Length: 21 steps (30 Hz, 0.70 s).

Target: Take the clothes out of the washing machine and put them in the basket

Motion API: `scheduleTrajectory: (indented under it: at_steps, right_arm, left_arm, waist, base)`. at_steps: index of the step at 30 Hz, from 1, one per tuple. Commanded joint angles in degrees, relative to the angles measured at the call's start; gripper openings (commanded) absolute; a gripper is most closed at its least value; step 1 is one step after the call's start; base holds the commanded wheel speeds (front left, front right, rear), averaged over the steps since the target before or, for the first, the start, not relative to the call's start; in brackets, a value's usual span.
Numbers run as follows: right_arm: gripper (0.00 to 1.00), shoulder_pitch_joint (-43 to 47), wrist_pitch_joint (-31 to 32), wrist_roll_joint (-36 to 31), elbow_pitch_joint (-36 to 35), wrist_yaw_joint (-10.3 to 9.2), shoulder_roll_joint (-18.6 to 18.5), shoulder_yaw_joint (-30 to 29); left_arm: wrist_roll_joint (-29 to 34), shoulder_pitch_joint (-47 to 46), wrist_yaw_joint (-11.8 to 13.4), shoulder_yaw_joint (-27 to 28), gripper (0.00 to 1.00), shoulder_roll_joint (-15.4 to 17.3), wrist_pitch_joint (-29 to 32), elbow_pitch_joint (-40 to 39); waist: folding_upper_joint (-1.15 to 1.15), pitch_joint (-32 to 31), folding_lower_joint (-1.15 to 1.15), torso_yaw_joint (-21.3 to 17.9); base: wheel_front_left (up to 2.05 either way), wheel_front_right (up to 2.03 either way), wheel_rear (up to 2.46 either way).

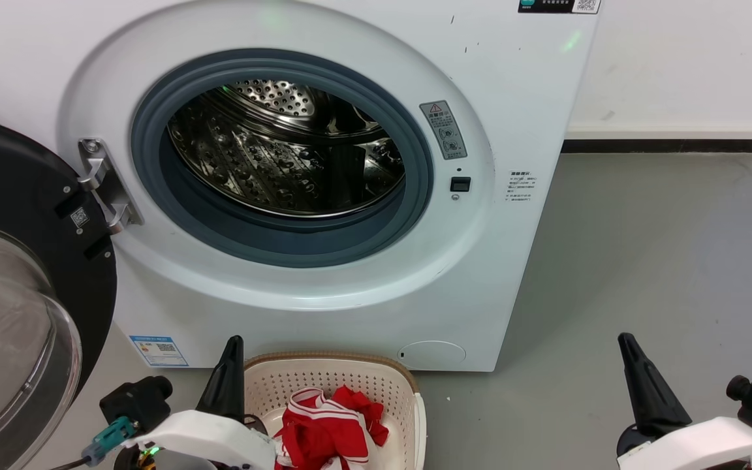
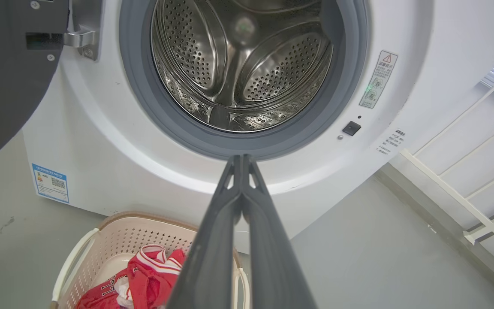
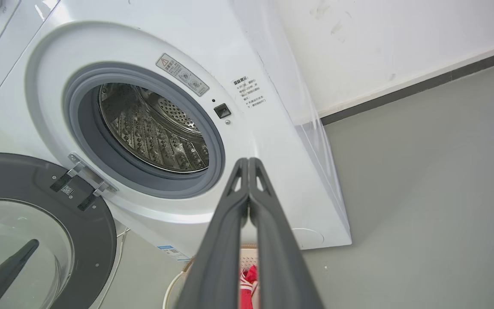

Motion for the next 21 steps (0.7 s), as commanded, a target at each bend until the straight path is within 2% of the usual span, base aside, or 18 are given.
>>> scheduleTrajectory:
  at_steps: [1,21]
  right_arm:
    - [0.00,-2.2,0.0,2.9,0.0,-0.01,-0.6,-0.2]
    - [0.00,-5.2,0.8,19.3,4.3,-0.01,-1.0,-1.0]
  left_arm:
    - [-2.8,-1.9,-0.5,0.5,0.00,0.4,0.3,-0.3]
    - [-19.1,-3.4,-2.6,3.2,0.00,0.5,2.7,1.8]
  waist:
    - [0.00,0.0,0.00,0.0]
    - [0.00,0.3,0.00,-0.3]
  base:
    - [0.00,0.00,0.00]
    - [0.00,0.00,0.00]
